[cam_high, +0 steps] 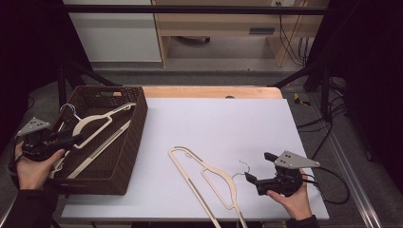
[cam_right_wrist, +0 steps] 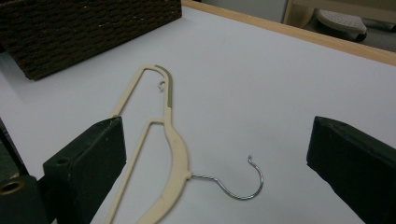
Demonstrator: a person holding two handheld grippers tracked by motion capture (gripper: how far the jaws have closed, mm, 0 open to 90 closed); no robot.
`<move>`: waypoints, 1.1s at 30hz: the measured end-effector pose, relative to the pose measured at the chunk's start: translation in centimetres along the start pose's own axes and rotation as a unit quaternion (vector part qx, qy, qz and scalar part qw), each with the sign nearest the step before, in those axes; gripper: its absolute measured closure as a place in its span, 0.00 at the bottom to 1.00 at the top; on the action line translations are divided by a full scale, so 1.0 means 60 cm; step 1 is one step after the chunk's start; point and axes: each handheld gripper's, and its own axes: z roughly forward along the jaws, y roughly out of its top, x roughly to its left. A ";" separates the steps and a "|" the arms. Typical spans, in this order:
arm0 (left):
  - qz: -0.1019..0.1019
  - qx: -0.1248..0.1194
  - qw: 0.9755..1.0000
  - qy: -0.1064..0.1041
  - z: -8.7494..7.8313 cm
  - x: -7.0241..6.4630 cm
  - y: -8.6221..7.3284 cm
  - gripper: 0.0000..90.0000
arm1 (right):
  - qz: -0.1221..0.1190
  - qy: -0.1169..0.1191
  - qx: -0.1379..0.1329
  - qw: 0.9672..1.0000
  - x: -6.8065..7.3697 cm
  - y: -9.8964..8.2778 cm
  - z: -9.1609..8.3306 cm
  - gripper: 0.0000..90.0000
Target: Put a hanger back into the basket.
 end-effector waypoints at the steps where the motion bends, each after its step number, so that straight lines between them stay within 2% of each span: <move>1: 0.004 -0.008 1.000 -0.007 0.000 -0.009 0.002 0.46 | -0.001 0.000 -0.001 1.000 -0.001 0.000 0.000 0.06; 6: 0.022 -0.046 0.998 -0.040 0.001 -0.065 0.013 0.35 | 0.002 -0.002 0.000 1.000 -0.001 0.000 -0.002 0.06; 8: 0.028 -0.059 0.996 -0.054 0.002 -0.092 0.017 0.30 | 0.004 -0.003 0.000 1.000 0.000 0.000 -0.003 0.06; 10: 0.027 -0.072 0.994 -0.075 0.003 -0.113 0.018 0.26 | 0.006 -0.003 0.002 1.000 0.000 0.000 -0.003 0.06; 13: 0.035 -0.079 0.991 -0.102 0.008 -0.147 0.018 0.21 | 0.009 -0.004 0.004 1.000 0.001 0.000 -0.003 0.06; 15: 0.046 -0.076 0.989 -0.117 0.015 -0.175 0.015 0.17 | 0.011 -0.003 0.005 1.000 0.001 -0.001 -0.004 0.06; 17: 0.049 -0.076 0.987 -0.136 0.021 -0.196 0.010 0.14 | 0.012 -0.003 0.006 1.000 0.002 -0.001 -0.005 0.06; 20: 0.051 -0.070 0.984 -0.157 0.028 -0.221 0.001 0.12 | 0.012 -0.004 0.008 1.000 0.003 -0.003 -0.006 0.06; 22: 0.060 -0.071 0.983 -0.157 0.030 -0.233 -0.006 0.11 | 0.015 -0.006 0.008 1.000 0.004 -0.003 -0.006 0.06; 26: 0.060 -0.067 0.982 -0.165 0.036 -0.248 -0.021 0.10 | 0.017 -0.008 0.020 1.000 0.008 -0.007 -0.004 0.06; 33: 0.085 -0.054 0.978 -0.180 0.053 -0.278 -0.030 0.07 | 0.015 -0.007 0.043 0.999 0.016 -0.013 0.002 0.06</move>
